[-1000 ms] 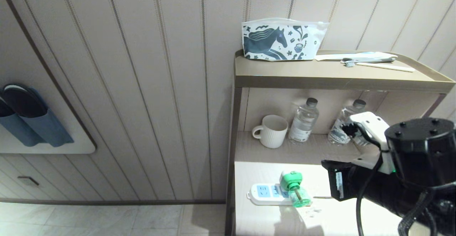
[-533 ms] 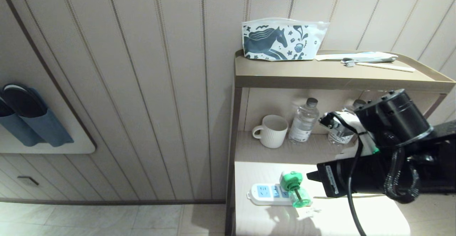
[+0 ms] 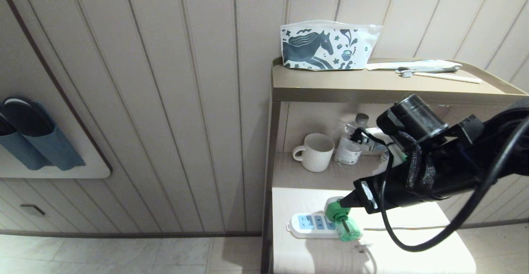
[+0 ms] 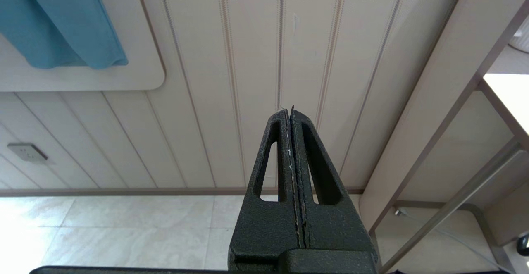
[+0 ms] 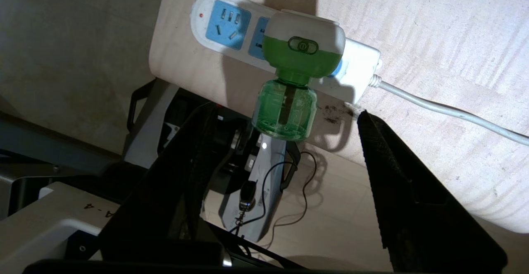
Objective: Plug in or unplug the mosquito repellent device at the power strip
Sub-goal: Hold the socket with your left hand and unplug it with your right hand
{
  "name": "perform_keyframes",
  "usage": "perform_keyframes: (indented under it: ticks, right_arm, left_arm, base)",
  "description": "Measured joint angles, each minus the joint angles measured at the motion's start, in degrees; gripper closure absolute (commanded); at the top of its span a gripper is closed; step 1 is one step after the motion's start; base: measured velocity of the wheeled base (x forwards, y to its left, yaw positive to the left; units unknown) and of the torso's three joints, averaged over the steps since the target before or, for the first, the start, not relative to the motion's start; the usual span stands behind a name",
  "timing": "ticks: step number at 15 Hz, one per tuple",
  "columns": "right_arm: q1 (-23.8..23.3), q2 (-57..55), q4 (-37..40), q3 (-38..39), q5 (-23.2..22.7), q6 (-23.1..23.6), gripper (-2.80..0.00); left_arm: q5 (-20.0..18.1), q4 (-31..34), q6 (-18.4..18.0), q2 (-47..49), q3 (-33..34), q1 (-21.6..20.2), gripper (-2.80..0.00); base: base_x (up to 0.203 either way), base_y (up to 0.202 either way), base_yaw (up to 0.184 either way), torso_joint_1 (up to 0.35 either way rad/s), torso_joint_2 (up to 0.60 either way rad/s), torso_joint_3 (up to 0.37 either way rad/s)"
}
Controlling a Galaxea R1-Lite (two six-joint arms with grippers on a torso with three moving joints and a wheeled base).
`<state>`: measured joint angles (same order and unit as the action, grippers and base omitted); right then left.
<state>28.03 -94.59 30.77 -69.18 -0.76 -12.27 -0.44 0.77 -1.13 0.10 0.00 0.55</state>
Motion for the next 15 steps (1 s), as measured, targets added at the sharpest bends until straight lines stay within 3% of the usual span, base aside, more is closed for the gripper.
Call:
perform_keyframes:
  ticks: [7,11,15]
  right_arm:
    - [-4.32,-11.18,8.56,-9.08,-2.10,5.96,-2.80]
    - [-3.16,-15.29,8.70,-11.44,-2.14,3.86,-2.80]
    - [-0.14,-18.58,9.33,-14.23,-1.73,-1.91,-2.80]
  left_arm:
    - [0.00,0.00,-0.02,0.00,0.00,0.00,0.00]
    - [0.02,0.02,0.01,0.00,0.00,0.00,0.00]
    - [0.00,0.00,0.00,0.00,0.00,0.00,0.00]
  base:
    - [0.000,0.000,0.000,0.000,0.00,0.000]
    - [0.000,0.000,0.000,0.000,0.00,0.000]
    - [0.000,0.000,0.000,0.000,0.00,0.000]
